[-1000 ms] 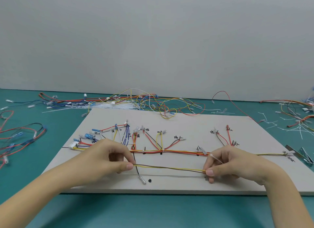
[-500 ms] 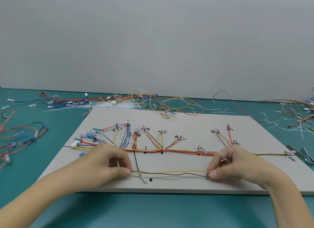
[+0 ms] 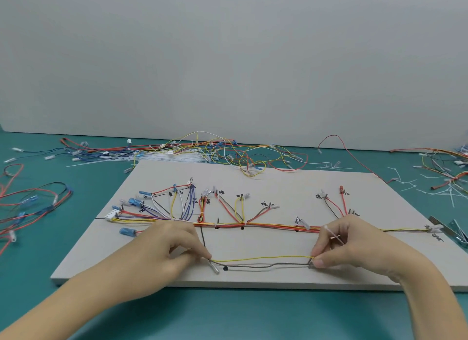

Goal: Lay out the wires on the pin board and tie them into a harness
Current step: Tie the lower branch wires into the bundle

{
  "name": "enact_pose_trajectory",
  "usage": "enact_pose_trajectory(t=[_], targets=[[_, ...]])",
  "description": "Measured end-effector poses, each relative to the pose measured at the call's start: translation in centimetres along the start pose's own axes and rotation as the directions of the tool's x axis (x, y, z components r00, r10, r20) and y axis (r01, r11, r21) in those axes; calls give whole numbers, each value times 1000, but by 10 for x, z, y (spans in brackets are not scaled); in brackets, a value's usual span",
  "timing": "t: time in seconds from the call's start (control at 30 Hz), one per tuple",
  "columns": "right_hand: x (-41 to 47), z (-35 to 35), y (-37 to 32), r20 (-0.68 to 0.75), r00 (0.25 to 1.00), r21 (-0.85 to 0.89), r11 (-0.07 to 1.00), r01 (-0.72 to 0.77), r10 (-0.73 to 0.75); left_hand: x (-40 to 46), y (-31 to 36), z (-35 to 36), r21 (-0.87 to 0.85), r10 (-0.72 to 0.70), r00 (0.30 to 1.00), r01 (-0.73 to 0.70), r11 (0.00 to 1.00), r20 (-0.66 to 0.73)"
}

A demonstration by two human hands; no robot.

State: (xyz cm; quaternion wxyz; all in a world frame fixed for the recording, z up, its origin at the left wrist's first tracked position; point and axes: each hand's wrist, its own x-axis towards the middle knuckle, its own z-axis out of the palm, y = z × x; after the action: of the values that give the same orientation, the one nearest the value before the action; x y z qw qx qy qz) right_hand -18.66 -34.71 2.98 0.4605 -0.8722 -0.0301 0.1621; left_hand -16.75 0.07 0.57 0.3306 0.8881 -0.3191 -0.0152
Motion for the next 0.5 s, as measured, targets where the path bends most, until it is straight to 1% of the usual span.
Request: enact_pose_trajectory(t=[0.1, 0.27, 0.4, 0.47, 0.5], targets=[[-1, 1, 2, 7, 1000, 43, 999, -5, 5, -3, 0, 4, 7, 11, 998, -10, 1000, -62], [2, -1, 4, 31, 999, -5, 1000, -29, 29, -3, -3, 7, -8, 27, 993, -28, 1000, -116], [2, -1, 4, 30, 999, -49, 999, -24, 25, -1, -6, 8, -69, -2, 992, -7, 998, -122], [-1, -3, 2, -25, 999, -28, 999, 22, -22, -1, -5, 10, -86, -22, 991, 11, 996, -131], [-3, -3, 1, -95, 994, 7, 999, 49, -48, -1, -4, 10, -93, -30, 990, 17, 996, -137]])
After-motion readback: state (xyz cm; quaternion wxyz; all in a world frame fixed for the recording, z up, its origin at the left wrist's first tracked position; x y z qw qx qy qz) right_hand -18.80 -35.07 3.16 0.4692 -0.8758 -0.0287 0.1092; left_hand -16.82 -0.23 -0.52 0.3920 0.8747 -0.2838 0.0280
